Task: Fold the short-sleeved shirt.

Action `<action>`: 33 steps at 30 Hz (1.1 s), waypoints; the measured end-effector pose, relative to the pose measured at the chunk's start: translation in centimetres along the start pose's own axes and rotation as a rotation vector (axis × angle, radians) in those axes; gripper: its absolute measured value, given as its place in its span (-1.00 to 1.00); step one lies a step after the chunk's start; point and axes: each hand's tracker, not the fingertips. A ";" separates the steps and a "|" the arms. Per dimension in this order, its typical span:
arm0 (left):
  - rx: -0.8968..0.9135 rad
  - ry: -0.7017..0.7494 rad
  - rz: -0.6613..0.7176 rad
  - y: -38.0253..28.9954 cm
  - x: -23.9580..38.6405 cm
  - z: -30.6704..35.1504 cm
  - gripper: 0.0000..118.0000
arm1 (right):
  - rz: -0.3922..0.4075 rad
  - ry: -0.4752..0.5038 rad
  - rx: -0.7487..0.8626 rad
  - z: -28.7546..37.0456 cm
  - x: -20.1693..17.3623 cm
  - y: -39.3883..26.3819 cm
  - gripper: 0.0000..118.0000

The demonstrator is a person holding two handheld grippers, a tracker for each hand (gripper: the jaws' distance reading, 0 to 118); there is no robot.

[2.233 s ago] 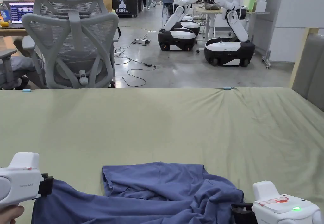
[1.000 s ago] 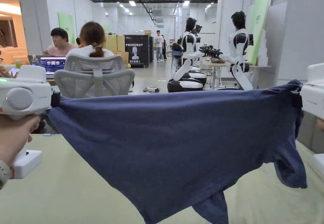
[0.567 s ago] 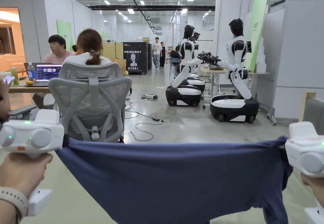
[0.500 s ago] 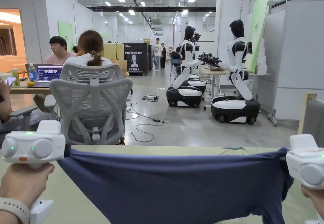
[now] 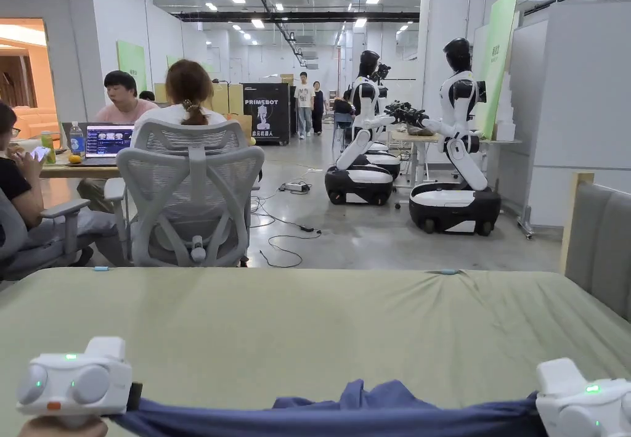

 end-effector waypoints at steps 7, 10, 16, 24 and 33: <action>-0.111 -0.048 0.119 -8.8 -0.5 0.3 -0.66 | -0.084 0.078 -0.137 -0.2 -1.8 -7.5 -0.34; 0.005 -0.041 0.098 -7.2 1.7 4.5 0.48 | -0.077 0.096 -0.077 2.0 -2.5 -5.2 0.90; 0.143 -0.163 -0.037 -1.8 8.4 10.0 0.25 | -0.075 0.217 0.178 8.2 -7.1 1.4 0.71; 0.017 -0.190 -0.083 -0.2 9.3 7.8 -1.00 | -0.121 0.301 0.103 8.2 -10.4 3.3 -1.00; -0.186 -0.105 0.072 -5.5 -2.9 1.2 -1.00 | -0.107 0.343 0.086 5.3 -11.7 2.1 -1.00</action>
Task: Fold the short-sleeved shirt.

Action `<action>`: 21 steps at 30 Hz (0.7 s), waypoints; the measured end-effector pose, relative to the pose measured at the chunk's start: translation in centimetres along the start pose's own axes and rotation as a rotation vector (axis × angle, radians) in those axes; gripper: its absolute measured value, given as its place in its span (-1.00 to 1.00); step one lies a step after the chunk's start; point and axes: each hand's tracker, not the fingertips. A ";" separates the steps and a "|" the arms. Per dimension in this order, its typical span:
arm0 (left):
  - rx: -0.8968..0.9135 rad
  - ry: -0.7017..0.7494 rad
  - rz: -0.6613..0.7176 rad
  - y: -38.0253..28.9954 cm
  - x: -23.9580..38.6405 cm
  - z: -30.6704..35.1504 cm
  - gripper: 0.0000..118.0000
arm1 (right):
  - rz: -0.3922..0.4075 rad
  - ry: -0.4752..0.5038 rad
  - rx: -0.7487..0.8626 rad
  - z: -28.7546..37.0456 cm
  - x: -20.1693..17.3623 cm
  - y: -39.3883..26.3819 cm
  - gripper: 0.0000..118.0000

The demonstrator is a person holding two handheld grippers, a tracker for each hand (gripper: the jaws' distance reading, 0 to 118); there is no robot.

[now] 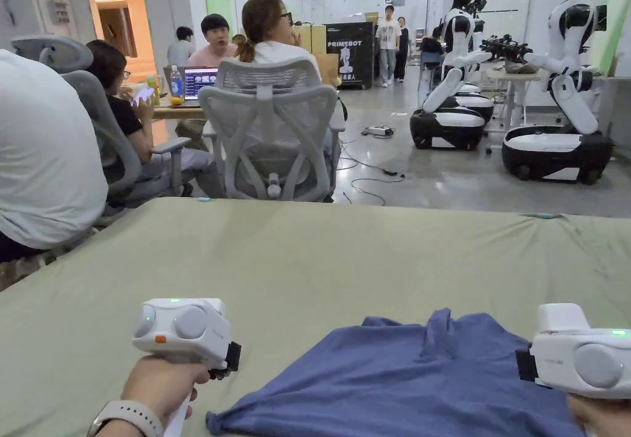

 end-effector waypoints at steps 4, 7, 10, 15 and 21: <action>-0.056 -0.008 0.066 -1.6 -1.3 -2.7 0.60 | 0.009 0.015 -0.014 -1.5 -0.4 -0.1 -1.00; -0.083 -0.018 0.060 -2.3 -1.1 -4.9 0.20 | 0.017 0.021 -0.021 -2.3 -0.3 0.0 -1.00; -0.126 -0.007 0.064 -2.4 -0.8 -7.2 -0.25 | 0.014 0.023 -0.027 -3.3 0.3 0.1 -1.00; -0.194 -0.012 -0.031 -1.8 0.0 -6.9 -0.97 | 0.020 0.015 -0.048 -4.2 1.5 0.9 -1.00; -0.054 -0.099 -0.048 -0.8 -0.5 -3.0 -0.97 | 0.024 -0.014 -0.055 -7.8 5.1 4.2 -1.00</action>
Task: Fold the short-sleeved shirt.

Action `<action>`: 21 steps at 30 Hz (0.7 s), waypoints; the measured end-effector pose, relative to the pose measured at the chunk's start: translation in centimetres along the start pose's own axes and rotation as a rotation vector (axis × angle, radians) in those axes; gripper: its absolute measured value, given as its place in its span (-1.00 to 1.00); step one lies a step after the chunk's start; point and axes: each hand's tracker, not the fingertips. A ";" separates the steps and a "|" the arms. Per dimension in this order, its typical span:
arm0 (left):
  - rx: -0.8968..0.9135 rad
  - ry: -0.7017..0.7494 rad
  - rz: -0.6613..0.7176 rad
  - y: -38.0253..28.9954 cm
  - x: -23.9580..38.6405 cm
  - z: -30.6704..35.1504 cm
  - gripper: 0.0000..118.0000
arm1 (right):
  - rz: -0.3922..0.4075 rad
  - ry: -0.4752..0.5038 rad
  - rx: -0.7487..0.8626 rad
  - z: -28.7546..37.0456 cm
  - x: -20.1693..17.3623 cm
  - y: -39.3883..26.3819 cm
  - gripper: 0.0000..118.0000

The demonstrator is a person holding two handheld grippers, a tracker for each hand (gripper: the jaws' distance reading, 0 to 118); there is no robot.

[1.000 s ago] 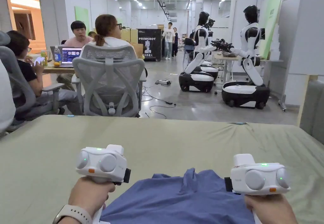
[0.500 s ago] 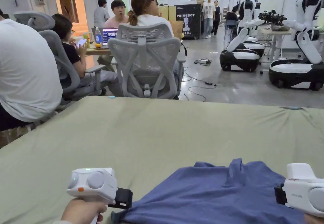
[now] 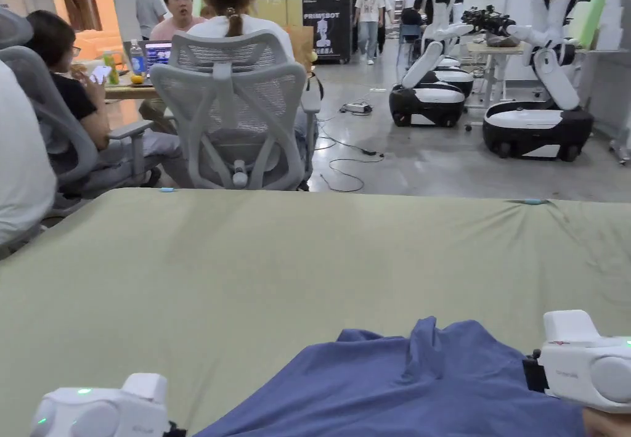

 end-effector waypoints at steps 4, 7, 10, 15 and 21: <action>0.045 -0.011 0.014 -0.6 0.6 1.0 -0.97 | -0.004 -0.050 -0.030 -4.8 3.4 2.6 -1.00; 0.054 -0.019 0.031 -0.8 0.8 0.9 -0.97 | -0.009 -0.011 -0.022 -8.7 5.3 3.2 -0.47; 0.044 -0.018 0.033 -0.9 0.8 0.6 -0.97 | -0.007 0.024 -0.123 -12.6 5.7 2.8 1.00; 0.031 -0.005 0.033 -0.7 0.9 -0.2 -0.97 | -0.036 0.027 -0.152 -16.4 5.6 0.9 0.55; 0.022 0.008 0.024 -0.5 0.8 -0.7 -0.97 | -0.037 -0.032 -0.199 -15.3 2.9 -0.3 -0.60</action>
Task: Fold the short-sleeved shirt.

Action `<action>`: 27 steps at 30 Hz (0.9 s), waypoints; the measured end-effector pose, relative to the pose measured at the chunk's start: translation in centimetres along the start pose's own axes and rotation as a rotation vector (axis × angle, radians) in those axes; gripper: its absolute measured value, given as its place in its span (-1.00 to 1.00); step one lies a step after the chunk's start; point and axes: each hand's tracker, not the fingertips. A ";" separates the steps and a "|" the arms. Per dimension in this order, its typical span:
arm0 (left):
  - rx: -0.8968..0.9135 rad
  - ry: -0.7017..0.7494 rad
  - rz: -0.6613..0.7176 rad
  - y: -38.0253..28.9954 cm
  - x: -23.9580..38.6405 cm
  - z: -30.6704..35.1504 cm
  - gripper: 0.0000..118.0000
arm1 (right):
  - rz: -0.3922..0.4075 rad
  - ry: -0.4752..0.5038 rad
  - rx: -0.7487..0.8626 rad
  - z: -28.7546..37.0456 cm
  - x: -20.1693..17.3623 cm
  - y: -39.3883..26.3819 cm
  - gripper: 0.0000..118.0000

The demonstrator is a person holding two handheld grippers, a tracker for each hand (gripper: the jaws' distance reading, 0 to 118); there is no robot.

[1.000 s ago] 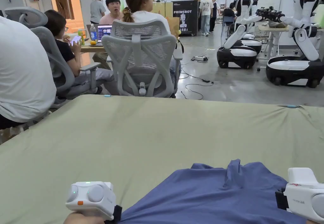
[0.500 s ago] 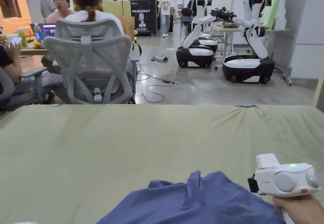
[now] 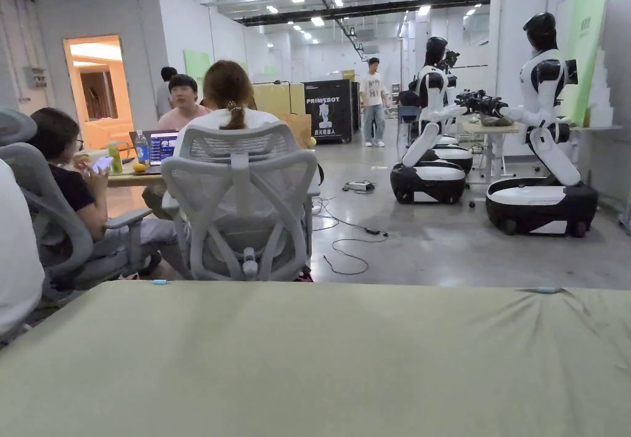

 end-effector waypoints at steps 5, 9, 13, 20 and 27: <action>0.019 0.017 -0.027 0.5 -0.2 -0.6 -0.97 | 0.065 0.001 -0.004 3.1 -0.8 0.4 -0.97; 0.060 0.024 -0.053 1.6 0.0 -0.4 -0.97 | 0.055 0.013 0.120 8.8 -0.8 1.3 -0.97; 0.139 0.046 -0.086 4.4 1.8 1.1 -0.98 | 0.084 0.007 0.232 14.8 -1.0 2.8 -0.97; 0.318 0.112 -0.138 13.9 4.2 2.1 -0.98 | 0.110 -0.062 0.430 23.9 -0.4 7.8 -0.97; 0.524 0.187 -0.131 26.1 7.6 5.1 -0.99 | 0.058 -0.175 0.611 30.0 2.7 16.4 -0.97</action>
